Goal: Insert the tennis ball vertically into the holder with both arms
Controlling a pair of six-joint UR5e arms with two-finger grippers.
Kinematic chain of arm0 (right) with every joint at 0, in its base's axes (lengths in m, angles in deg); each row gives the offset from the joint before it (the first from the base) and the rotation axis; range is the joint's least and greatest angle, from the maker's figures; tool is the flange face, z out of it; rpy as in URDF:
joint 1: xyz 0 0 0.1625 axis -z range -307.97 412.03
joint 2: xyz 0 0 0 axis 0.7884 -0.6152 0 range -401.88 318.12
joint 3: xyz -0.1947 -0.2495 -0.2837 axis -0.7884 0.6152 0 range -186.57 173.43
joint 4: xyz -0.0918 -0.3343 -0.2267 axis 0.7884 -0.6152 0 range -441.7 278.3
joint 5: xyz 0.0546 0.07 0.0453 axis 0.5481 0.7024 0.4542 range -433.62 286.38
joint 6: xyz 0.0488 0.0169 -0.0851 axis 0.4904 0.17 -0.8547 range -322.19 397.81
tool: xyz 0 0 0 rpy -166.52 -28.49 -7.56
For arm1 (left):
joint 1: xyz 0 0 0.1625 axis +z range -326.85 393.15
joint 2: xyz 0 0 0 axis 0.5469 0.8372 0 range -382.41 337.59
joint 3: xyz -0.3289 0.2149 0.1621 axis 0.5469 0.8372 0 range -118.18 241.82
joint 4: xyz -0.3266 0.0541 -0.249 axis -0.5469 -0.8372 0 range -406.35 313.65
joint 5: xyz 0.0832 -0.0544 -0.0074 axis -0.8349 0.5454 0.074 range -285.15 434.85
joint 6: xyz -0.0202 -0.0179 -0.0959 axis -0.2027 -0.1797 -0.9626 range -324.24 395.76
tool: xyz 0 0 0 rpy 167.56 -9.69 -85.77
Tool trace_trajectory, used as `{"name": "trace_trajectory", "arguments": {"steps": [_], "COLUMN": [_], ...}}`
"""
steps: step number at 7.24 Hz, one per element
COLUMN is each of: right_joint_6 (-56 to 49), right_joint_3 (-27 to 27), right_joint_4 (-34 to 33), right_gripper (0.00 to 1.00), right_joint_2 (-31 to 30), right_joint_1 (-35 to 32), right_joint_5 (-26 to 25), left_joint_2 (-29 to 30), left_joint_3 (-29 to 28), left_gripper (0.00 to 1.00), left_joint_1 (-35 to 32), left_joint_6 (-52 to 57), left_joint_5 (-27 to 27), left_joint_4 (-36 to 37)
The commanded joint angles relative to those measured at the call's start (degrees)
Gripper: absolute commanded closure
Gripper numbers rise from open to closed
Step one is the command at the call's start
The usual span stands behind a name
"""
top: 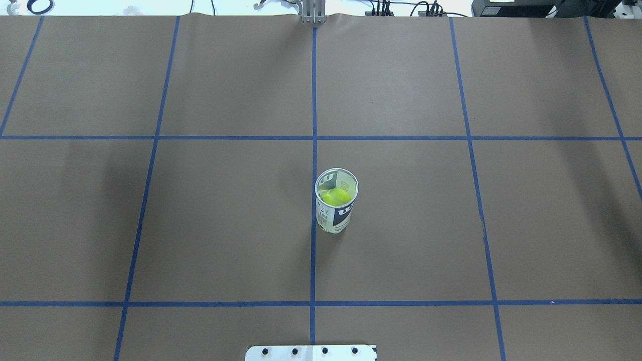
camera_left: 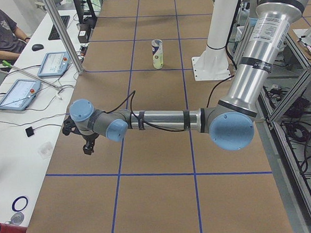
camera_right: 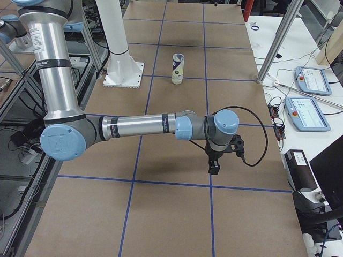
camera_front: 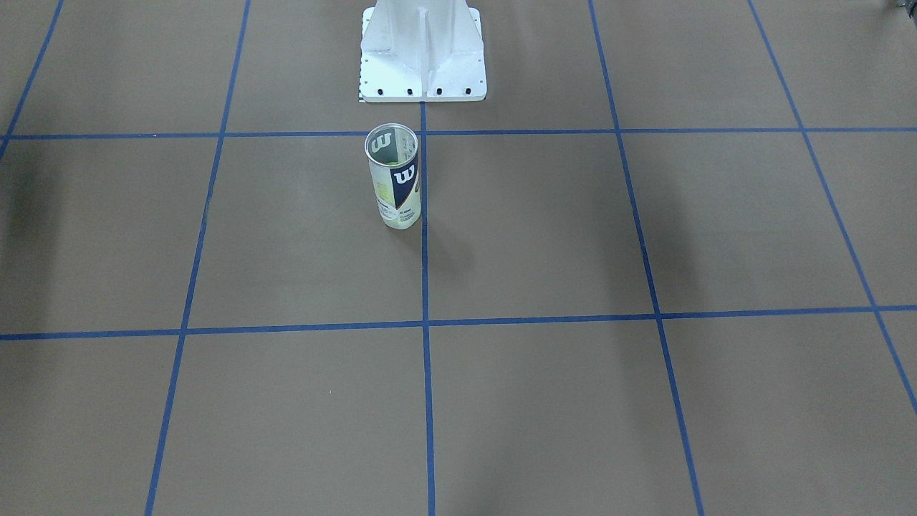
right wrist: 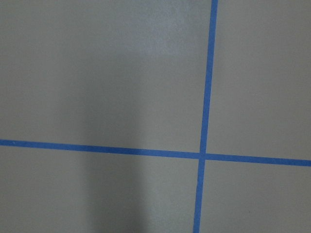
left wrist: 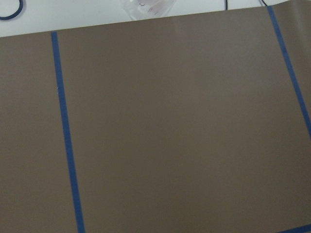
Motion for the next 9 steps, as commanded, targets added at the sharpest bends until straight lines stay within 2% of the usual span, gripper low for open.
{"name": "trace_trajectory", "arguments": {"steps": [1,2,5,7,8,9], "right_joint_6": [-1.4,-1.1,-1.2,-0.9,-0.9,-1.5], "right_joint_3": [0.3,0.0,0.1,0.6,1.1,0.6], "right_joint_4": [0.0,-0.1,-0.7,-0.6,-0.5,-0.4], "right_gripper": [0.01,0.01,0.01,0.01,0.01,0.01], "right_joint_2": [-0.2,-0.1,-0.7,-1.2,-1.0,-1.4], "right_joint_1": [0.0,0.0,0.0,0.0,0.0,0.0], "right_joint_5": [-0.2,-0.1,-0.3,-0.7,-0.8,-0.8], "left_joint_2": [-9.8,-11.7,-18.1,-20.2,-20.2,-20.0], "left_joint_3": [11.2,15.9,21.8,21.9,21.4,22.3], "left_gripper": [0.0,0.0,0.0,0.0,0.0,0.0], "left_joint_1": [-1.3,-1.5,-1.6,-1.5,-1.2,-1.0], "left_joint_6": [-9.2,-13.0,-13.0,-12.5,-7.9,-4.8], "left_joint_5": [0.0,-0.6,-0.4,-0.6,-0.6,-0.6], "left_joint_4": [0.8,0.9,2.4,4.1,5.5,11.3]}}
